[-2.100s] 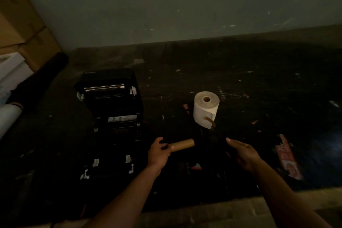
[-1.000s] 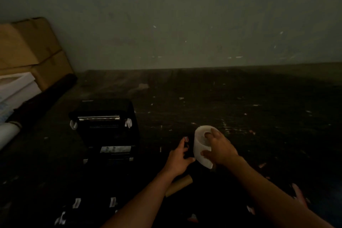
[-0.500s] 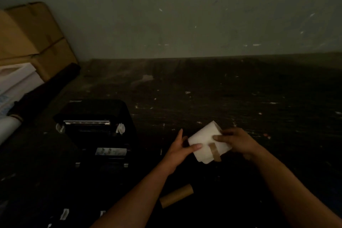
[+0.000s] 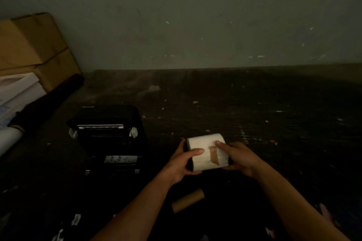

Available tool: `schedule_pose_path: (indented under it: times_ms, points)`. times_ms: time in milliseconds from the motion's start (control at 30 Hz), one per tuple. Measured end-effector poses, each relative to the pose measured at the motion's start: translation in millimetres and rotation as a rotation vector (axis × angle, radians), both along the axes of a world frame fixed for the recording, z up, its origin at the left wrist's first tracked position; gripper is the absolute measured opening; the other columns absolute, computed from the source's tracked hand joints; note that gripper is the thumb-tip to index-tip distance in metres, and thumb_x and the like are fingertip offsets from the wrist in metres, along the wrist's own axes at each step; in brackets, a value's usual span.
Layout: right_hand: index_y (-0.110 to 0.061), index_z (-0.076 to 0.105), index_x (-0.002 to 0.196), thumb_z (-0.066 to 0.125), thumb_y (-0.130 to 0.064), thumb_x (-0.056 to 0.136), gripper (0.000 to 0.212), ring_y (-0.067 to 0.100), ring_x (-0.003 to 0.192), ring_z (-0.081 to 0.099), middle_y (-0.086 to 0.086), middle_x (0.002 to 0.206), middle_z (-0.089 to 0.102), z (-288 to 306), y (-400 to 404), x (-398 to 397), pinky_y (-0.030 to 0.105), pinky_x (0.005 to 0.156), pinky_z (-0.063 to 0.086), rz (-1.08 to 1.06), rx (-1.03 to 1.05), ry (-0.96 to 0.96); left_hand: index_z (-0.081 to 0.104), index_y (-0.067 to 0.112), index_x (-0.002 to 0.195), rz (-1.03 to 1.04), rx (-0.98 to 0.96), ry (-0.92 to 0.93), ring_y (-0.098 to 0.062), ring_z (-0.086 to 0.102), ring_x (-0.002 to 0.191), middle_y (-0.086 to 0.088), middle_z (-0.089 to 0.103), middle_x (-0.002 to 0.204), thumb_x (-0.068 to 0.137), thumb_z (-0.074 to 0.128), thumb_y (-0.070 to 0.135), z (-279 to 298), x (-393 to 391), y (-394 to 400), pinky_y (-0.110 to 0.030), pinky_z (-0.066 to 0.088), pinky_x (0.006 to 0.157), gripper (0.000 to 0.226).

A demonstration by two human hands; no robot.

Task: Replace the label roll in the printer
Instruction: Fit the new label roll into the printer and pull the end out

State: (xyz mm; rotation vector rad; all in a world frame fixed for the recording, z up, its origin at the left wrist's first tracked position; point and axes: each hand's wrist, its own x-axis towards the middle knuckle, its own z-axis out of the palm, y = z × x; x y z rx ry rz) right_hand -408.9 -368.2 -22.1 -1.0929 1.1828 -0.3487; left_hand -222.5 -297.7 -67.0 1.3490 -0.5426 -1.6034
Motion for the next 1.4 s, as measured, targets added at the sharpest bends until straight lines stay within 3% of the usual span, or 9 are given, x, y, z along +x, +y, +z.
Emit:
schedule_pose_path:
  times_ms: [67, 200, 333, 433, 600, 767, 1000, 1233, 1400]
  points:
    - [-0.015, 0.056, 0.118, 0.063, -0.048, 0.08, 0.051, 0.022, 0.098, 0.06, 0.005, 0.109, 0.061, 8, 15, 3, 0.042, 0.082, 0.054, 0.04, -0.155, 0.096, 0.058, 0.049, 0.106, 0.025, 0.009, 0.014, -0.031, 0.057, 0.107, -0.004, 0.056, 0.122, 0.045, 0.092, 0.033, 3, 2, 8, -0.047, 0.057, 0.065, 0.072]
    - [-0.035, 0.04, 0.135, 0.059, -0.058, 0.076, 0.066, 0.014, 0.134, 0.027, -0.007, 0.15, 0.026, 21, 43, -2, 0.035, 0.101, 0.031, 0.166, -0.954, 0.298, 0.059, 0.045, 0.103, 0.06, -0.007, 0.01, -0.031, 0.06, 0.105, -0.005, 0.06, 0.12, 0.039, 0.092, 0.037, 13, 6, 25, -0.048, 0.056, 0.065, 0.072]
    - [-0.043, 0.039, 0.132, 0.066, -0.043, 0.077, 0.062, 0.004, 0.137, 0.011, -0.017, 0.153, 0.013, 14, 68, -3, 0.034, 0.108, 0.021, 0.54, -1.153, 0.269, 0.053, 0.044, 0.114, 0.078, -0.039, 0.007, -0.031, 0.06, 0.106, -0.005, 0.059, 0.122, 0.037, 0.092, 0.038, 20, 11, 40, -0.049, 0.057, 0.068, 0.087]
    - [-0.035, 0.046, 0.131, 0.063, -0.031, 0.084, 0.05, 0.002, 0.136, 0.015, -0.013, 0.151, 0.026, 4, 76, 0, 0.035, 0.113, 0.024, 0.485, -1.232, 0.284, 0.048, 0.047, 0.12, 0.085, -0.059, 0.01, -0.03, 0.06, 0.107, -0.003, 0.059, 0.122, 0.042, 0.091, 0.037, 23, 12, 51, -0.05, 0.057, 0.068, 0.09]
    - [-0.027, 0.063, 0.115, 0.053, -0.027, 0.091, 0.026, -0.003, 0.124, 0.036, -0.015, 0.135, 0.044, 4, 86, 2, 0.017, 0.103, 0.028, 0.287, -1.195, 0.166, 0.021, 0.057, 0.137, 0.085, -0.029, -0.031, -0.029, 0.054, 0.109, -0.001, 0.046, 0.133, 0.035, 0.093, 0.042, 23, 11, 65, -0.045, 0.058, 0.062, 0.125]
    - [-0.03, 0.066, 0.1, 0.054, -0.025, 0.091, 0.016, 0.001, 0.094, 0.057, -0.011, 0.101, 0.064, 11, 74, -12, 0.016, 0.082, 0.043, -0.277, -0.896, 0.073, 0.024, 0.057, 0.137, 0.071, -0.06, -0.069, -0.026, 0.053, 0.11, 0.003, 0.048, 0.131, 0.038, 0.092, 0.043, 11, 10, 79, -0.044, 0.058, 0.062, 0.121]
    - [-0.014, 0.068, 0.097, 0.057, -0.011, 0.087, 0.015, 0.021, 0.09, 0.061, 0.007, 0.103, 0.06, -56, 37, -67, 0.033, 0.079, 0.049, 0.23, -0.982, 0.671, 0.028, 0.057, 0.135, 0.114, -0.053, -0.078, -0.022, 0.056, 0.108, 0.01, 0.054, 0.124, 0.035, 0.092, 0.043, -2, 8, 87, -0.045, 0.057, 0.064, 0.119]
    - [-0.023, 0.067, 0.097, 0.053, -0.025, 0.09, 0.016, 0.021, 0.096, 0.063, 0.002, 0.103, 0.068, -109, 54, -91, 0.034, 0.082, 0.047, 0.375, -0.88, 0.778, 0.028, 0.057, 0.135, 0.147, -0.014, -0.11, -0.021, 0.057, 0.107, 0.009, 0.055, 0.126, 0.031, 0.092, 0.046, -9, 6, 91, -0.043, 0.057, 0.061, 0.122]
    - [-0.036, 0.055, 0.118, 0.051, -0.036, 0.089, 0.029, 0.016, 0.123, 0.045, -0.006, 0.126, 0.056, -120, 64, -98, 0.05, 0.102, 0.024, 0.376, -0.793, 0.858, 0.029, 0.056, 0.135, 0.138, -0.001, -0.101, -0.024, 0.056, 0.111, 0.005, 0.052, 0.132, 0.033, 0.091, 0.046, -7, 1, 91, -0.046, 0.057, 0.066, 0.12]
